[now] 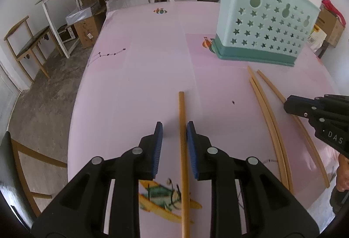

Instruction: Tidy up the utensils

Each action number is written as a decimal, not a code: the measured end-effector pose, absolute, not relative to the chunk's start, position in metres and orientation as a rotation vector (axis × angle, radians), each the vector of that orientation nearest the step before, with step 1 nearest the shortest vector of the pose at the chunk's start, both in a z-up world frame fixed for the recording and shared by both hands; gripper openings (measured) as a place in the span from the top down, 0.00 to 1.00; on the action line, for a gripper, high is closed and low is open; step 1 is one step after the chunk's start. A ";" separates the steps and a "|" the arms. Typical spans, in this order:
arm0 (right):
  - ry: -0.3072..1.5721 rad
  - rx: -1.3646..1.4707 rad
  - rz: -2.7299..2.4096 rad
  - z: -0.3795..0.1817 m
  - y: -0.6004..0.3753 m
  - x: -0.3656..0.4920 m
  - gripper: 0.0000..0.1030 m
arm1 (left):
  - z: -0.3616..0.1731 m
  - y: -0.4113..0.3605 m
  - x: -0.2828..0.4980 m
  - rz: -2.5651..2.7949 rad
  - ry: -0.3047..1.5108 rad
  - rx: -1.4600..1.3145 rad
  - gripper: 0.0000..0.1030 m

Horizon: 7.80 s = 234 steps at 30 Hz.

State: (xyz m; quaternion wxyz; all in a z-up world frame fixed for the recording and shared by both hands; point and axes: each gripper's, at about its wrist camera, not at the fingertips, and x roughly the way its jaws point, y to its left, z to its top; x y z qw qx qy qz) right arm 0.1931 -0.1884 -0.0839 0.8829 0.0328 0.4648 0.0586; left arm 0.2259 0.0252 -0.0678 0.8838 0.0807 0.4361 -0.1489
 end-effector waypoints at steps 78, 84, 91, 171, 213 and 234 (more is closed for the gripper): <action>0.574 0.290 0.080 0.035 -0.266 0.122 0.93 | 0.113 -0.055 0.306 -0.722 0.485 -0.315 0.95; 0.570 0.285 0.072 0.035 -0.264 0.122 0.93 | 0.110 -0.044 0.292 -0.718 0.464 -0.281 0.78; 0.528 0.277 0.059 0.047 -0.264 0.117 0.93 | 0.110 -0.020 0.260 -0.695 0.399 -0.239 0.66; 0.845 0.393 0.052 -0.075 -0.232 0.125 0.42 | -0.071 -0.035 0.162 -0.557 0.863 0.229 0.44; 0.983 0.166 0.149 -0.088 -0.176 0.150 0.93 | -0.066 0.046 0.168 -0.410 0.975 0.105 0.95; 1.004 0.143 0.139 -0.088 -0.179 0.150 0.87 | -0.067 0.030 0.173 -0.380 0.960 0.216 0.85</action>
